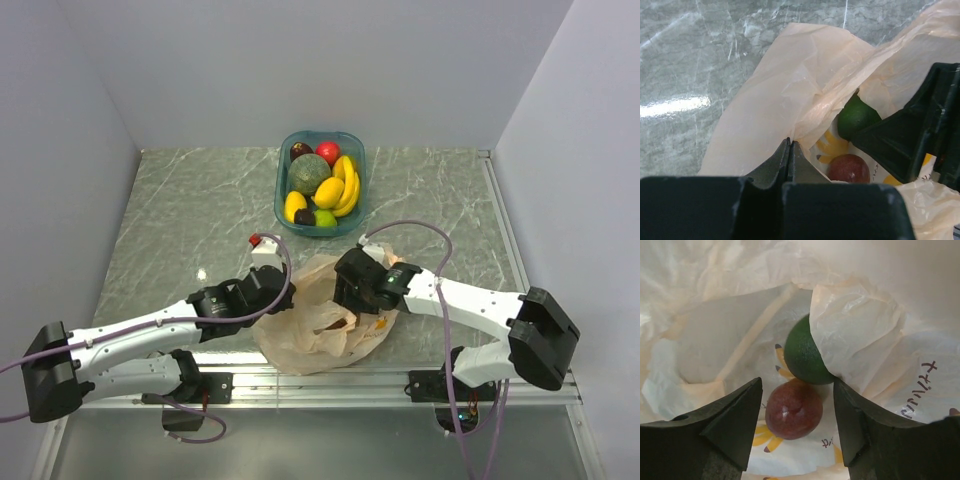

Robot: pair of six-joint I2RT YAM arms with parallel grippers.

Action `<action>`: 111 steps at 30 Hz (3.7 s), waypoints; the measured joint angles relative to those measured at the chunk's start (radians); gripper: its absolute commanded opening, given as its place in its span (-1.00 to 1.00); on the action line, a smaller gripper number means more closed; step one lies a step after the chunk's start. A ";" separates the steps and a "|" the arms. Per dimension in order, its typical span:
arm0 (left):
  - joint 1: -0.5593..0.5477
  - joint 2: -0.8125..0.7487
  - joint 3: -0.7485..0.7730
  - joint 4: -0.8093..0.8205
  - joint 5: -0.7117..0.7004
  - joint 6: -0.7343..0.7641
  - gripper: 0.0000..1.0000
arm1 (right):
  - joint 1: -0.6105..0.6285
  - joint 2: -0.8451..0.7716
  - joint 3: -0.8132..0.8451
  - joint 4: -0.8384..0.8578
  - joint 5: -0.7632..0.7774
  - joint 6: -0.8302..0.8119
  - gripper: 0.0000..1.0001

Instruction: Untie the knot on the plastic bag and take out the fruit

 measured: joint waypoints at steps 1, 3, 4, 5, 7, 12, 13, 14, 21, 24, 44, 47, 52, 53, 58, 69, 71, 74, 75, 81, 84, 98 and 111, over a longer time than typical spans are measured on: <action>0.000 -0.002 -0.001 0.001 0.000 -0.003 -0.99 | 0.000 0.007 0.000 -0.001 0.000 0.000 0.38; 0.000 -0.006 -0.003 0.000 0.000 -0.007 -0.99 | -0.003 0.032 0.000 0.000 0.001 0.000 0.42; 0.000 -0.007 -0.004 0.000 0.000 -0.008 -0.99 | -0.003 0.045 0.000 0.000 0.001 0.000 0.46; 0.000 -0.007 -0.005 0.000 0.000 -0.008 -0.99 | -0.005 0.061 0.000 0.000 0.004 0.000 0.47; 0.000 -0.008 -0.006 0.000 0.000 -0.010 -0.99 | -0.011 0.089 0.000 0.002 0.012 -0.001 0.49; 0.000 -0.015 -0.012 0.000 0.000 -0.013 -0.99 | -0.024 0.127 0.000 0.025 0.045 0.003 0.55; 0.000 -0.016 -0.012 0.000 0.000 -0.014 -0.99 | -0.024 0.128 0.000 0.032 0.051 0.006 0.57; 0.000 -0.017 -0.013 0.000 0.000 -0.015 -0.99 | -0.025 0.128 0.000 0.039 0.059 0.012 0.60; 0.000 -0.020 -0.014 0.001 0.001 -0.015 -0.99 | -0.034 0.127 -0.003 0.088 0.105 0.061 0.41; 0.000 -0.020 -0.014 0.002 0.001 -0.015 -0.99 | -0.037 0.137 -0.003 0.098 0.110 0.071 0.05; 0.000 -0.014 -0.019 -0.011 -0.085 -0.010 -0.99 | -0.040 -0.353 -0.135 0.223 -0.103 -0.333 -0.82; 0.000 0.002 -0.013 -0.018 -0.098 -0.006 -0.99 | -0.041 -0.425 -0.152 0.237 -0.127 -0.399 -0.82; 0.000 0.010 -0.013 -0.007 -0.088 0.017 -0.99 | -0.041 -0.531 -0.150 0.256 -0.093 -0.467 -0.86; 0.000 0.010 -0.014 0.002 -0.082 0.022 -0.99 | -0.042 -0.541 -0.142 0.258 -0.070 -0.482 -0.86; 0.000 0.012 -0.037 0.054 -0.001 0.072 -0.99 | -0.102 -0.462 0.001 0.269 0.033 -0.545 -0.87; -0.023 0.058 -0.042 0.098 0.113 0.135 -0.99 | -0.332 0.068 0.395 0.349 0.076 -0.612 -0.87; -0.023 0.058 -0.042 0.098 0.112 0.138 -0.99 | -0.342 0.171 0.451 0.372 0.068 -0.629 -0.85; -0.023 0.058 -0.042 0.097 0.105 0.143 -0.99 | -0.353 0.303 0.528 0.394 0.060 -0.647 -0.81; -0.023 0.058 -0.042 0.097 0.103 0.143 -0.99 | -0.357 0.344 0.557 0.401 0.060 -0.650 -0.80; -0.023 0.058 -0.042 0.098 0.099 0.142 -0.99 | -0.415 0.595 0.774 0.417 0.056 -0.664 -0.74; -0.023 0.058 -0.039 0.094 0.096 0.142 -0.99 | -0.439 0.674 0.866 0.402 0.049 -0.676 -0.56; -0.021 0.077 0.001 0.106 0.017 0.206 -0.99 | -0.389 0.126 0.465 0.274 -0.060 -0.797 0.48; 0.047 0.286 0.201 0.363 0.039 0.497 -0.23 | -0.119 -0.497 -0.048 0.144 -0.013 -0.658 0.35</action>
